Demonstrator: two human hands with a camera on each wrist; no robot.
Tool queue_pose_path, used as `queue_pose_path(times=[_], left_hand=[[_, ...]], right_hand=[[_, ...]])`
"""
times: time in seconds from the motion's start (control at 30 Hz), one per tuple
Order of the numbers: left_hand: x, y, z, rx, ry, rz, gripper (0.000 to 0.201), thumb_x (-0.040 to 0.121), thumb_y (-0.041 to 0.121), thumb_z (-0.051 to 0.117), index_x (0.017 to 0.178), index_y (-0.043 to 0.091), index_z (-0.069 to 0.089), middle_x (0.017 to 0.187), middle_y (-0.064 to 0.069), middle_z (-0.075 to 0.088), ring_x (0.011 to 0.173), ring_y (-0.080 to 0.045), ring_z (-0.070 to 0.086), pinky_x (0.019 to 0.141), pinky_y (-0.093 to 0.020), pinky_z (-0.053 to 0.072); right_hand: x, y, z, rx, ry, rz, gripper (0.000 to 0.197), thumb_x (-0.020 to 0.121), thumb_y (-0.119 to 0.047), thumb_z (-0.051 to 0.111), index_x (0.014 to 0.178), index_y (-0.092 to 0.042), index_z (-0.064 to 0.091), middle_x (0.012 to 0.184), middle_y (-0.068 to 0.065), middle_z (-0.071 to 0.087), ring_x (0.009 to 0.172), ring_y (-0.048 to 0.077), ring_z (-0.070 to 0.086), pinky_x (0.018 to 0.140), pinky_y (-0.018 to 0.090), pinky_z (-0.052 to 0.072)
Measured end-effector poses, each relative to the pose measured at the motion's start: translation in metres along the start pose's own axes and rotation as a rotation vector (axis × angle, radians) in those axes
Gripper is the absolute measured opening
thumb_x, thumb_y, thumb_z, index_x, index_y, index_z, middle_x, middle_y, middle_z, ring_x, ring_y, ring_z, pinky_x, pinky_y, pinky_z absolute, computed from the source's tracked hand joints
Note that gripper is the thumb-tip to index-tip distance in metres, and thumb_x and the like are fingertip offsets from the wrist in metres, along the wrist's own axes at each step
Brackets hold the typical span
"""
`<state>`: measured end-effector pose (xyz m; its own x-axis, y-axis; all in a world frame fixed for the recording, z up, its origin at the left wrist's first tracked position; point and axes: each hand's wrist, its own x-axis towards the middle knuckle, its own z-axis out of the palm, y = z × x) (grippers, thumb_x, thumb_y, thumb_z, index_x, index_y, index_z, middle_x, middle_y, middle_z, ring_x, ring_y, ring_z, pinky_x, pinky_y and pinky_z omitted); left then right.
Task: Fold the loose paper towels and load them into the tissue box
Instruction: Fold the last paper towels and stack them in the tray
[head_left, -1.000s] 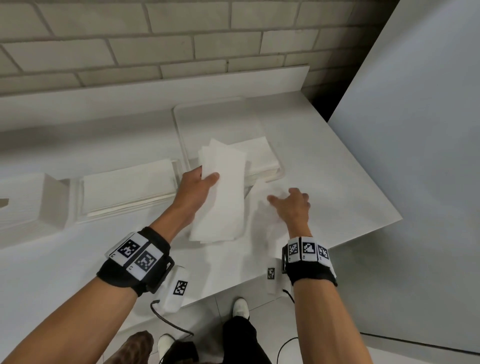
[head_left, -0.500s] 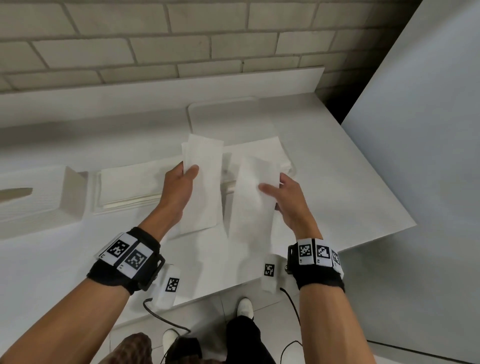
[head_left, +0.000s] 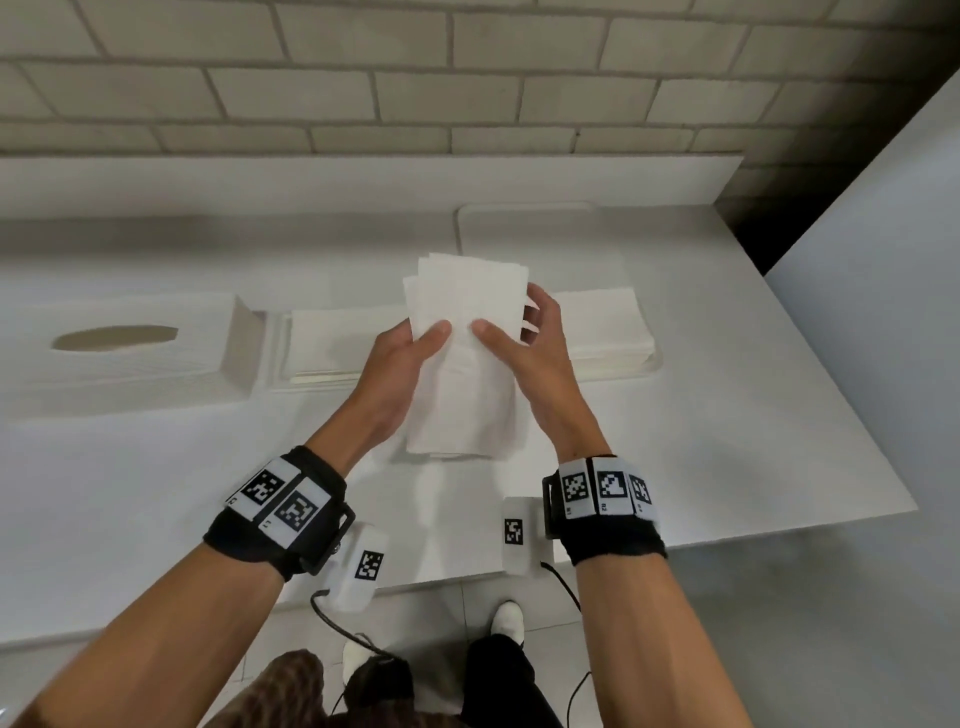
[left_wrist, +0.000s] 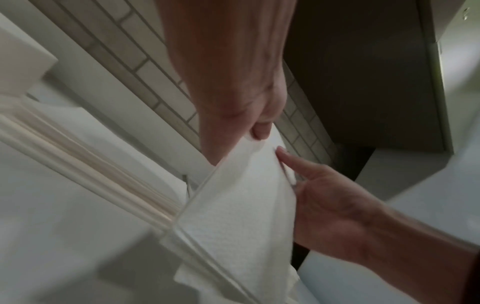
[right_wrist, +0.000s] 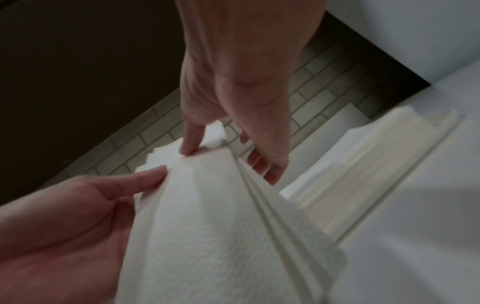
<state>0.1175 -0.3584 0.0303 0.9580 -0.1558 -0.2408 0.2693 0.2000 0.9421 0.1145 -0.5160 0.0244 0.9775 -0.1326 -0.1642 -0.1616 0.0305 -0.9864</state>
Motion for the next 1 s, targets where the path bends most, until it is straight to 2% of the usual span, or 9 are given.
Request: queue_pose_path(times=[0.13,0.23,0.47,0.63,0.73,0.8,0.87,0.93,1.0], left_hand=[[-0.008,-0.004,-0.028,0.027,0.012,0.018,0.029,0.088,0.013,0.066,0.117,0.01,0.064,0.115,-0.01,0.071,0.105,-0.029,0.068,0.09,-0.041,0.054],[-0.016,-0.016,-0.043,0.026,0.076,0.03,0.025,0.089,0.01,0.064,0.114,0.01,0.066,0.114,-0.011,0.072,0.106,-0.028,0.068,0.089,-0.038,0.053],[-0.029,-0.021,-0.051,0.027,0.118,0.109,0.025,0.086,0.003,0.065,0.11,0.009,0.066,0.105,-0.006,0.072,0.097,-0.017,0.069,0.079,-0.025,0.054],[-0.029,-0.032,-0.054,0.076,0.114,0.056,0.033,0.084,0.007,0.07,0.116,0.007,0.064,0.113,-0.013,0.071,0.104,-0.024,0.069,0.09,-0.035,0.054],[-0.029,-0.026,-0.057,0.217,0.119,0.086,0.02,0.086,0.008,0.069,0.104,0.014,0.069,0.104,-0.009,0.074,0.095,-0.022,0.071,0.087,-0.04,0.057],[-0.027,-0.018,-0.062,0.365,0.074,0.114,0.017,0.085,0.008,0.068,0.098,0.018,0.07,0.098,-0.004,0.074,0.089,-0.019,0.071,0.081,-0.037,0.056],[-0.024,-0.008,-0.064,0.501,-0.004,0.095,0.018,0.08,0.013,0.069,0.098,0.014,0.071,0.096,-0.006,0.073,0.088,-0.021,0.07,0.079,-0.038,0.055],[-0.023,-0.001,-0.064,0.572,-0.078,0.06,0.02,0.075,0.018,0.071,0.094,0.011,0.071,0.091,-0.009,0.073,0.082,-0.023,0.07,0.075,-0.038,0.054],[-0.021,0.006,-0.069,0.569,-0.134,0.024,0.009,0.076,0.015,0.075,0.083,0.013,0.07,0.081,-0.006,0.071,0.073,-0.019,0.067,0.069,-0.034,0.051]], right_hand=[[-0.008,0.008,0.016,0.083,-0.241,0.055,0.034,0.087,-0.014,0.069,0.12,-0.01,0.062,0.115,0.009,0.072,0.106,0.027,0.069,0.092,0.04,0.055],[-0.014,0.013,0.034,0.035,-0.221,-0.013,0.029,0.088,-0.013,0.067,0.117,-0.011,0.063,0.111,0.012,0.072,0.102,0.031,0.069,0.09,0.045,0.055],[-0.026,0.02,0.05,0.03,-0.244,-0.035,0.033,0.085,-0.016,0.072,0.117,-0.015,0.062,0.111,0.006,0.072,0.103,0.021,0.069,0.09,0.038,0.056],[-0.03,0.025,0.05,0.002,-0.251,-0.013,0.031,0.086,-0.014,0.071,0.117,-0.013,0.064,0.109,0.007,0.073,0.102,0.02,0.07,0.09,0.037,0.055],[-0.03,0.012,0.044,0.001,-0.225,-0.05,0.026,0.083,-0.013,0.073,0.107,-0.019,0.065,0.105,0.005,0.073,0.095,0.02,0.07,0.081,0.036,0.058],[-0.028,-0.005,0.035,-0.018,-0.231,-0.133,0.022,0.081,-0.011,0.075,0.101,-0.018,0.067,0.099,0.001,0.071,0.089,0.014,0.068,0.075,0.028,0.056],[-0.023,-0.021,0.028,-0.153,-0.299,-0.166,0.02,0.08,-0.011,0.075,0.099,-0.015,0.07,0.096,-0.003,0.071,0.086,0.01,0.065,0.074,0.023,0.054],[-0.017,-0.028,0.026,-0.398,-0.396,-0.128,0.016,0.081,-0.014,0.074,0.096,-0.011,0.072,0.09,0.0,0.071,0.08,0.012,0.065,0.073,0.028,0.053],[-0.011,-0.025,0.022,-0.481,-0.414,-0.091,0.018,0.083,-0.017,0.071,0.091,0.0,0.07,0.082,0.013,0.069,0.072,0.016,0.063,0.068,0.032,0.049]])
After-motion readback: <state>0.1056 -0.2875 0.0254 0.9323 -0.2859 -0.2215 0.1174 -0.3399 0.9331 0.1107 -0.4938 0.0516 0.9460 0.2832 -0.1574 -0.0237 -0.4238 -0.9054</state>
